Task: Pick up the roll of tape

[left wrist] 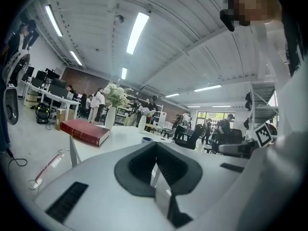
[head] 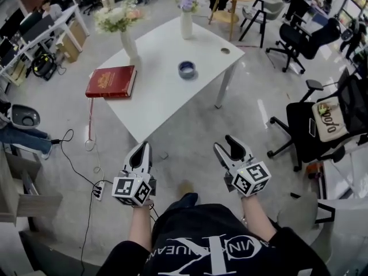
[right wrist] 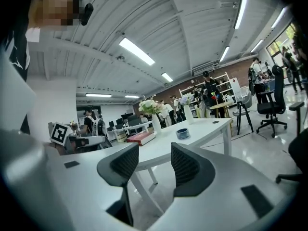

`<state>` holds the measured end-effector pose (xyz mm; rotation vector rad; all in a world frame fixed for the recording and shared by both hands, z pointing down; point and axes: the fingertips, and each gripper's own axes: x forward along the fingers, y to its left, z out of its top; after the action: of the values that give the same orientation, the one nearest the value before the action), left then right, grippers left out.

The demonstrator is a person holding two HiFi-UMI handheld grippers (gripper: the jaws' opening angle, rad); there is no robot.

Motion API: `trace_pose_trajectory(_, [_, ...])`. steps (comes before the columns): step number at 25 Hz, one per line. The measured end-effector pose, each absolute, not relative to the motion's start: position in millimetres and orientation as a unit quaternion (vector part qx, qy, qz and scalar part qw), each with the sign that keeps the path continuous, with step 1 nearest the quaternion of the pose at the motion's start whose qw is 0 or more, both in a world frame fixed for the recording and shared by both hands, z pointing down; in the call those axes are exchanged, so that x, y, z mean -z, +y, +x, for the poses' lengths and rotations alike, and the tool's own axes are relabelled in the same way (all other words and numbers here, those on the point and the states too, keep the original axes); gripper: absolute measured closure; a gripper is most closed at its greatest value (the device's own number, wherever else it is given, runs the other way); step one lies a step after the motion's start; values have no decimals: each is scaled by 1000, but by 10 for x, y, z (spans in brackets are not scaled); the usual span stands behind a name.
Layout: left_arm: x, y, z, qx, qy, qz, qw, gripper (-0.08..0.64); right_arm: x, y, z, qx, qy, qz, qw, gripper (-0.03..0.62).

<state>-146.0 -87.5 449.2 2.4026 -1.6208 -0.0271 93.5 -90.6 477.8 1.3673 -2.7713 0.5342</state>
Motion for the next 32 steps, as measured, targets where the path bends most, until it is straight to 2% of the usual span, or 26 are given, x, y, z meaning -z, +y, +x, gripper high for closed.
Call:
trace_pose_trajectory(12, [-4537, -1760, -1709, 8, -544, 830, 123, 560, -4778, -1753, 617, -169, -883, 437, -4, 374])
trace_pose_trajectory(22, [-4780, -2072, -1686, -6, -541, 826, 158, 560, -4922, -2152, 639, -191, -879, 436, 15, 371])
trace_pose_trajectory(32, [-4765, -2910, -1860, 4, -568, 808, 155, 560, -4955, -3163, 462, -193, -893, 406, 28, 371])
